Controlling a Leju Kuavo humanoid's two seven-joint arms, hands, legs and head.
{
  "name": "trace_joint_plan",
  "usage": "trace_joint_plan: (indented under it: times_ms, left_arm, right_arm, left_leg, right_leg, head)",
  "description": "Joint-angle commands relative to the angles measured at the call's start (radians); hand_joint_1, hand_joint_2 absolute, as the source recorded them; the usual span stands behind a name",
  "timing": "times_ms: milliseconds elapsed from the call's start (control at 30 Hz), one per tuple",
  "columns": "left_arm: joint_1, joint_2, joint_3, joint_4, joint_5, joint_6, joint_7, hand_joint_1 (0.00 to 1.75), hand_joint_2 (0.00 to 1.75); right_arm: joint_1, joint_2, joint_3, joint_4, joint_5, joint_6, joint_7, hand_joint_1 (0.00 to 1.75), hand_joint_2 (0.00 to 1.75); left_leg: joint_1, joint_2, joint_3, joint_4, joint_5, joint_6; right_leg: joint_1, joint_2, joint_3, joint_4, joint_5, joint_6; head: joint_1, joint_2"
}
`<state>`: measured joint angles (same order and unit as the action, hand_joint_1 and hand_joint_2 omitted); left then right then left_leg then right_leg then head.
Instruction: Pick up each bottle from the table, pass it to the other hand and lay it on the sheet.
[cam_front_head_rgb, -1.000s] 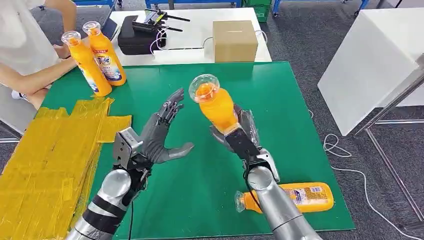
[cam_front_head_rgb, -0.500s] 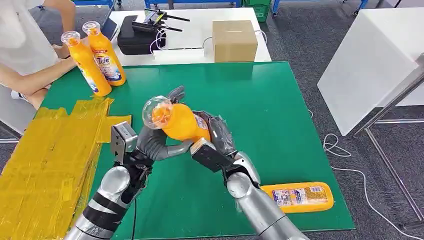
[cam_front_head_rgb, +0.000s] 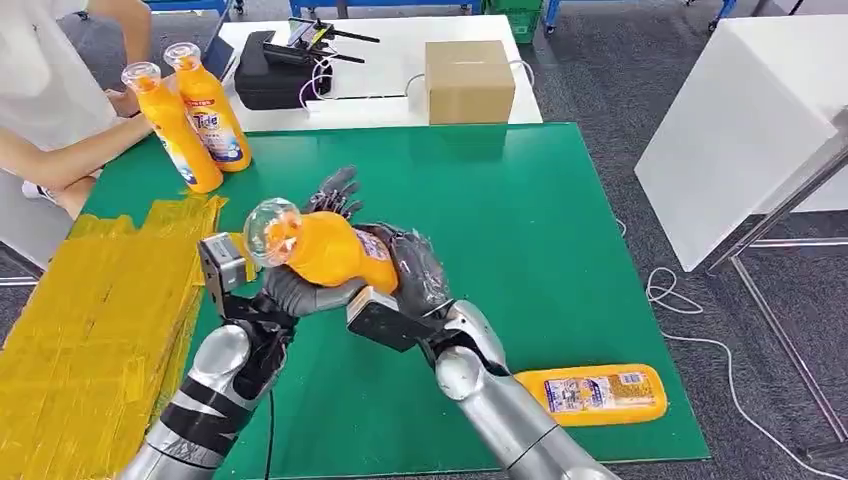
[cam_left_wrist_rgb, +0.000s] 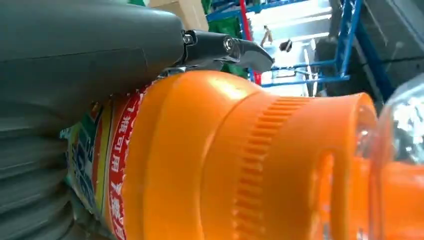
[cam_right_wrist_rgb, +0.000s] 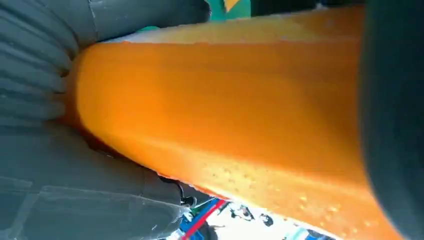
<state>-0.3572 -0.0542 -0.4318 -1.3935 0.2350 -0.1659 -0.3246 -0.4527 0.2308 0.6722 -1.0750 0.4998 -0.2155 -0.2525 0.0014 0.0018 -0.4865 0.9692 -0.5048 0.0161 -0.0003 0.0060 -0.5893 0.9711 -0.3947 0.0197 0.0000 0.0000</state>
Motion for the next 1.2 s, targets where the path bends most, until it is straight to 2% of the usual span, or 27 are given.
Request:
trace_joint_plan:
  times_ms: [33,67,533,833,867,900,1033,1067,1200]
  left_arm:
    - [-0.040,-0.042,0.077,0.064,0.039,0.017,-0.018,0.05,1.75]
    - [-0.033,-0.043,0.080,0.052,0.040,0.021,-0.022,1.73,1.75]
    - [0.002,-0.046,0.108,0.017,0.040,0.051,-0.037,1.75,1.75]
    - [0.015,-0.044,0.161,-0.015,0.063,0.093,-0.045,1.75,1.75]
    - [0.020,-0.039,0.174,-0.027,0.067,0.103,-0.049,1.75,1.75]
    - [0.029,-0.031,0.195,-0.044,0.068,0.120,-0.053,1.75,1.75]
    - [0.055,-0.001,0.245,-0.076,-0.013,0.206,-0.064,1.75,1.75]
    - [0.061,0.005,0.259,-0.080,-0.093,0.286,-0.084,1.75,1.75]
    - [0.075,0.014,0.273,-0.096,-0.226,0.415,-0.119,1.75,1.75]
  right_arm:
    - [-0.045,-0.050,0.170,0.083,0.046,0.036,-0.010,1.75,1.75]
    - [-0.044,-0.053,0.166,0.084,0.046,0.040,-0.009,1.75,1.75]
    - [0.003,-0.095,0.071,0.088,0.015,0.061,-0.011,1.75,1.75]
    - [0.021,-0.118,0.033,0.065,0.019,0.031,0.002,1.75,1.75]
    - [0.031,-0.125,0.014,0.047,0.010,0.021,0.002,1.54,1.75]
    - [0.052,-0.138,-0.018,0.010,-0.005,0.002,-0.006,0.00,1.75]
    - [0.132,-0.192,-0.120,-0.147,-0.061,0.004,-0.018,0.00,1.75]
    - [0.165,-0.205,-0.158,-0.207,-0.102,0.006,-0.037,0.00,0.00]
    - [0.235,-0.235,-0.220,-0.354,-0.145,0.021,-0.054,0.00,0.00]
  left_leg:
    - [0.001,-0.001,0.002,-0.001,-0.001,0.000]
    - [0.002,-0.001,0.004,-0.001,-0.001,-0.001]
    - [0.001,-0.004,0.002,-0.001,0.000,-0.001]
    - [0.002,-0.003,0.002,0.000,0.000,-0.001]
    - [0.002,-0.004,0.003,-0.001,-0.001,-0.001]
    - [0.001,-0.004,0.002,-0.001,0.000,-0.001]
    - [0.001,-0.005,0.002,-0.001,0.000,0.000]
    - [0.002,-0.005,0.003,-0.001,-0.001,-0.001]
    - [0.001,-0.004,0.002,-0.001,-0.001,0.000]
  right_leg:
    - [0.001,-0.001,0.003,-0.001,0.000,0.000]
    - [0.002,-0.001,0.004,-0.002,-0.001,0.001]
    - [0.001,-0.004,0.003,-0.002,-0.001,0.000]
    - [0.002,-0.004,0.003,-0.002,-0.001,0.000]
    - [0.002,-0.004,0.004,-0.002,-0.001,0.001]
    - [0.002,-0.004,0.003,-0.002,-0.001,0.000]
    - [0.002,-0.005,0.003,-0.002,-0.001,0.000]
    - [0.002,-0.005,0.005,-0.002,-0.002,0.001]
    - [0.001,-0.004,0.004,-0.002,-0.002,0.001]
  head:
    - [0.000,0.000]
    - [0.000,0.000]
    - [0.000,0.000]
    - [0.000,0.000]
    - [0.000,0.000]
    - [0.000,0.000]
    - [0.000,0.000]
    - [0.000,0.000]
    - [0.000,0.000]
